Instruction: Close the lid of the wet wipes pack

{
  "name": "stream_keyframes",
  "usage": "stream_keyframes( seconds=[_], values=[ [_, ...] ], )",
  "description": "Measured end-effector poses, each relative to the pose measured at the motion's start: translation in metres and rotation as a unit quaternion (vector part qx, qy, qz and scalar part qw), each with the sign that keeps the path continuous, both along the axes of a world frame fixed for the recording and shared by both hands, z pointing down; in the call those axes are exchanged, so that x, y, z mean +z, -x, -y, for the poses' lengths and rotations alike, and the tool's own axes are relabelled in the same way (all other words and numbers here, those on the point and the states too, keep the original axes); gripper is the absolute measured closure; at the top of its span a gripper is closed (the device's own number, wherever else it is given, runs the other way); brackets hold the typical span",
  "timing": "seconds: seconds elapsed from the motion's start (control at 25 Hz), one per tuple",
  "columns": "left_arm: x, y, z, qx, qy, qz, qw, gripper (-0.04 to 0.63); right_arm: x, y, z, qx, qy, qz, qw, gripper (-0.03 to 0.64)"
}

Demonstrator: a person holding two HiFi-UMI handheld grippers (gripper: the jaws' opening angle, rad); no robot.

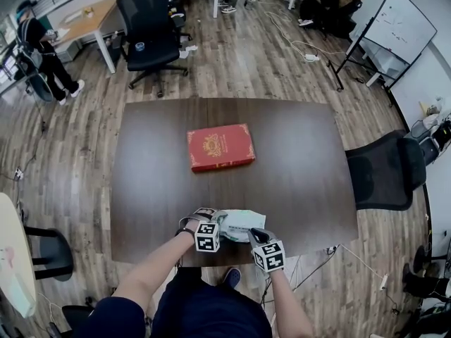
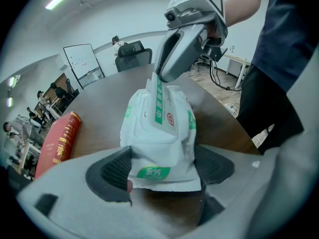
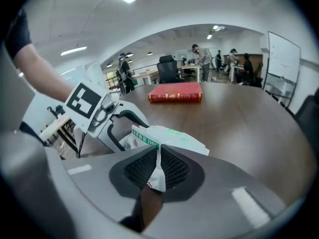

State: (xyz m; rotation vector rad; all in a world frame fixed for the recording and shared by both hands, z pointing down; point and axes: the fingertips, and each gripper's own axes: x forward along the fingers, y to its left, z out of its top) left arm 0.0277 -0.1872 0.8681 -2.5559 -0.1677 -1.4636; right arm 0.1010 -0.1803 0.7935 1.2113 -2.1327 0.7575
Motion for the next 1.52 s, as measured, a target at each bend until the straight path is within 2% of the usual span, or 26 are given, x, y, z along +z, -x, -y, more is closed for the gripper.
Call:
stream_keyframes(
  seconds=[0.12, 0.32, 0.44, 0.68, 1.16, 1.52],
  values=[
    [-0.001, -0.001, 0.002, -0.002, -0.005, -0.001, 1.0, 0.207, -0.003, 0.0, 0.009, 0.032, 0.002, 0.012, 0.999, 0.581],
    [-0.003, 0.0, -0.001, -0.001, 0.0, 0.004, 1.0, 0.207, -0.002, 0.01, 0.02, 0.016, -0.005, -0.019, 1.0, 0.456],
    [-0.001, 0.0, -0.001, -0.001, 0.0, 0.005, 1.0, 0.207, 0.0, 0.012, 0.027, 0.016, -0.005, -0.039, 0.999, 0.429],
    [-0.001, -0.001, -0.002, -0.001, 0.0, 0.002, 1.0, 0.207, 0.01, 0.007, 0.037, 0.033, 0.01, -0.077, 0.996, 0.426],
    [0.002, 0.0, -0.002, -0.006, 0.006, 0.002, 1.0, 0.207, 0.033, 0.002, 0.041, 0.079, 0.075, -0.066, 0.992, 0.409],
    [0.001, 0.001, -0.001, -0.007, 0.009, 0.003, 0.9999, 0.207, 0.043, 0.001, 0.044, 0.086, 0.104, -0.056, 0.989, 0.4]
  ],
)
